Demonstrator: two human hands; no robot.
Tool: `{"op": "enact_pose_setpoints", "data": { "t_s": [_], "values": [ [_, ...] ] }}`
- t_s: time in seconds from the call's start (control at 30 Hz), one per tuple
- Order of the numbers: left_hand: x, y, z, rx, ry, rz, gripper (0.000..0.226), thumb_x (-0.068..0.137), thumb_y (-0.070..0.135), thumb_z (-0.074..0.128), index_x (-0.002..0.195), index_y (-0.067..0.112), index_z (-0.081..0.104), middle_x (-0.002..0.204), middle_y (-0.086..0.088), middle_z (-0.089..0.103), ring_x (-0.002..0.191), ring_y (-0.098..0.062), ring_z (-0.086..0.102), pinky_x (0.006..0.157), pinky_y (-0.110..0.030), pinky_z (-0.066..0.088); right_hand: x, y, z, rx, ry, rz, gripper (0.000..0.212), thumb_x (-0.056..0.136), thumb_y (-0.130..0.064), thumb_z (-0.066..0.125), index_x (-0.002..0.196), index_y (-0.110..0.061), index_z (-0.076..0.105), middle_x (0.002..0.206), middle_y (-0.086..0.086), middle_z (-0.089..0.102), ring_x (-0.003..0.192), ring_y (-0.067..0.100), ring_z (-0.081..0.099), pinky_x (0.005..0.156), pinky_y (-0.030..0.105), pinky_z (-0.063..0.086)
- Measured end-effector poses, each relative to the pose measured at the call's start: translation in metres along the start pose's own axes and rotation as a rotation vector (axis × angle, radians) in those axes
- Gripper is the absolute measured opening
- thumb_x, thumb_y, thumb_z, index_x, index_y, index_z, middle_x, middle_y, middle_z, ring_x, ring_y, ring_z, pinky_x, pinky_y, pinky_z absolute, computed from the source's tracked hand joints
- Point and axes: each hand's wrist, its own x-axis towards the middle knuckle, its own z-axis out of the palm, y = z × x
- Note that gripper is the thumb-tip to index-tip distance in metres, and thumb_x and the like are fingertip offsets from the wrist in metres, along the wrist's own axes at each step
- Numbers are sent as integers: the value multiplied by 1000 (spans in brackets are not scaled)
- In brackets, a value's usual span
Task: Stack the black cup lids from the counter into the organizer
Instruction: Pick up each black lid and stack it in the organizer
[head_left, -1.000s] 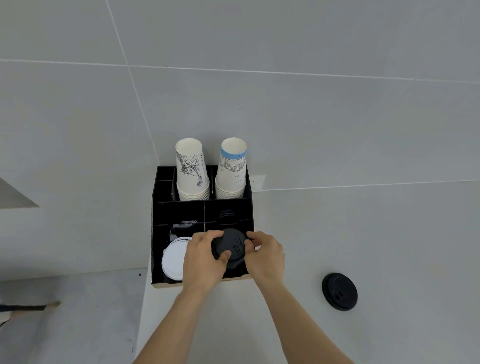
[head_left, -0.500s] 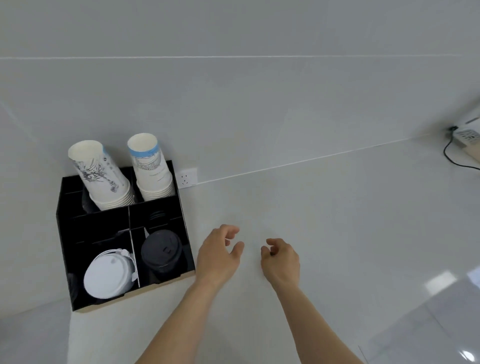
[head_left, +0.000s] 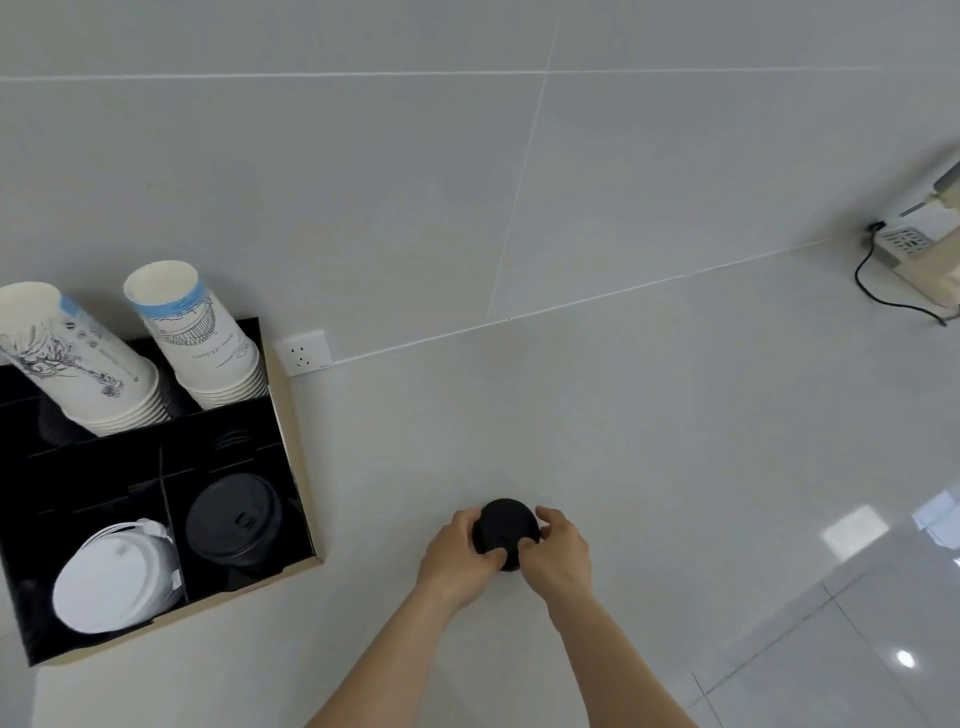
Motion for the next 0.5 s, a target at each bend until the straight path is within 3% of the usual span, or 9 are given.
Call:
{"op": "enact_pose_setpoints", "data": {
  "t_s": [0.17,0.37,0.5],
  "values": [
    [-2,-1,-8,-51,24,-11,57,81,18,68,135,26,49,122,9,64,111,-14,63,98,-35,52,-1,-9,1,57,-3,7,43,85,-12,56,127,-21,60,117,3,69,98,23,66,86,40,56],
    [-18,2,-53,-103,235,50,53,84,25,70,133,26,50,115,8,63,96,-10,64,94,-34,52,-21,-55,10,141,67,-95,23,88,-17,58,110,-21,66,88,-6,68,82,16,65,81,39,56],
    [-38,-1,-100,-121,415,112,37,84,27,71,118,29,58,108,13,67,83,3,64,89,-37,55,-45,-98,30,176,57,-225,19,88,-18,61,105,-21,68,89,-6,69,84,17,66,83,42,57]
  ]
}}
